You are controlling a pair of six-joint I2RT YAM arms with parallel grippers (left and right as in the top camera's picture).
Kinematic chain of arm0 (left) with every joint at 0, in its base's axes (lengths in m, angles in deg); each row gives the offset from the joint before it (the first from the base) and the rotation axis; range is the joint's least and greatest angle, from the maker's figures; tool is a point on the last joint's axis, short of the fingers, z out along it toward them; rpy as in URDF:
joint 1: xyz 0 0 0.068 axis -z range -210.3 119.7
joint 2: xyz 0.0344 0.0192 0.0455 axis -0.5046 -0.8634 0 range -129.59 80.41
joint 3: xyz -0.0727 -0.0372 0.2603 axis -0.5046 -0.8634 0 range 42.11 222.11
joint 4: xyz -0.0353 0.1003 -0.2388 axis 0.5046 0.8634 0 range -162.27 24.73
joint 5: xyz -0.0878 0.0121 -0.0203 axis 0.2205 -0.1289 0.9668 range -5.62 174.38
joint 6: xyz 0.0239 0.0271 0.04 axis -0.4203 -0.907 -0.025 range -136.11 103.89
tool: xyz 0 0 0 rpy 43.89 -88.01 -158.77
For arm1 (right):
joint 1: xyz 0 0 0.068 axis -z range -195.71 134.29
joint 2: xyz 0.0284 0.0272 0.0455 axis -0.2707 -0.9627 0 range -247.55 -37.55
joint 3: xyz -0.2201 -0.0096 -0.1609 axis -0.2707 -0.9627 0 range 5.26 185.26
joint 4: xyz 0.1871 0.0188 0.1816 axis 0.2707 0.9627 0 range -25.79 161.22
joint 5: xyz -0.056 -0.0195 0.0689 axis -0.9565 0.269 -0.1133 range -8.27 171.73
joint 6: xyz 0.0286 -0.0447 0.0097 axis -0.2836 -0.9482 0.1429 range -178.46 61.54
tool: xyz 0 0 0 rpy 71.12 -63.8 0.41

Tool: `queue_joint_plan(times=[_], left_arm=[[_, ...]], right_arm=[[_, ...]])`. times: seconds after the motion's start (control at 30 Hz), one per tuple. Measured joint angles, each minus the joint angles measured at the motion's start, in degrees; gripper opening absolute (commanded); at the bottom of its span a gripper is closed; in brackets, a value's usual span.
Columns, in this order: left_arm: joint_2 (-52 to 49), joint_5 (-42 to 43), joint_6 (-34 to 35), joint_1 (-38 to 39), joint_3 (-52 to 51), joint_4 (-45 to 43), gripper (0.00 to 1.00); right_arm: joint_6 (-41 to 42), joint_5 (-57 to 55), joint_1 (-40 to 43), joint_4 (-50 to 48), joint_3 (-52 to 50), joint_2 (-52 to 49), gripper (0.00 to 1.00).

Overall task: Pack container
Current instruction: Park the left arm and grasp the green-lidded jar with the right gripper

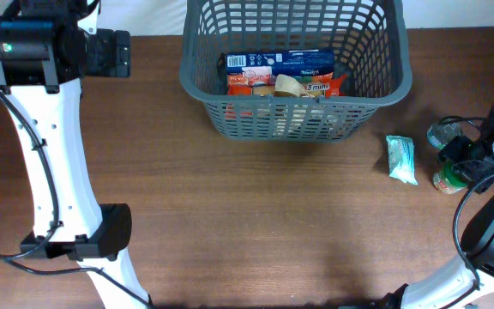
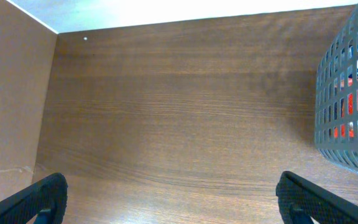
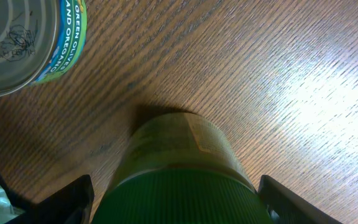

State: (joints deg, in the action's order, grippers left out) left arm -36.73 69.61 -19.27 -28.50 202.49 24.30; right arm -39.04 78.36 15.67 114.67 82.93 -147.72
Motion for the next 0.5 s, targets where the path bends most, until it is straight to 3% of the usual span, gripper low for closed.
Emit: queue_joint_plan(times=[0.23,0.5], left_arm=[[0.0,0.0,0.0,0.0,0.0,0.0,0.99],[0.0,0.0,0.0,0.0,0.0,0.0,0.99]], right_arm=[[0.2,0.0,0.0,-0.4,0.0,0.0,0.76],[0.5,0.0,0.0,-0.4,0.0,0.0,0.50]])
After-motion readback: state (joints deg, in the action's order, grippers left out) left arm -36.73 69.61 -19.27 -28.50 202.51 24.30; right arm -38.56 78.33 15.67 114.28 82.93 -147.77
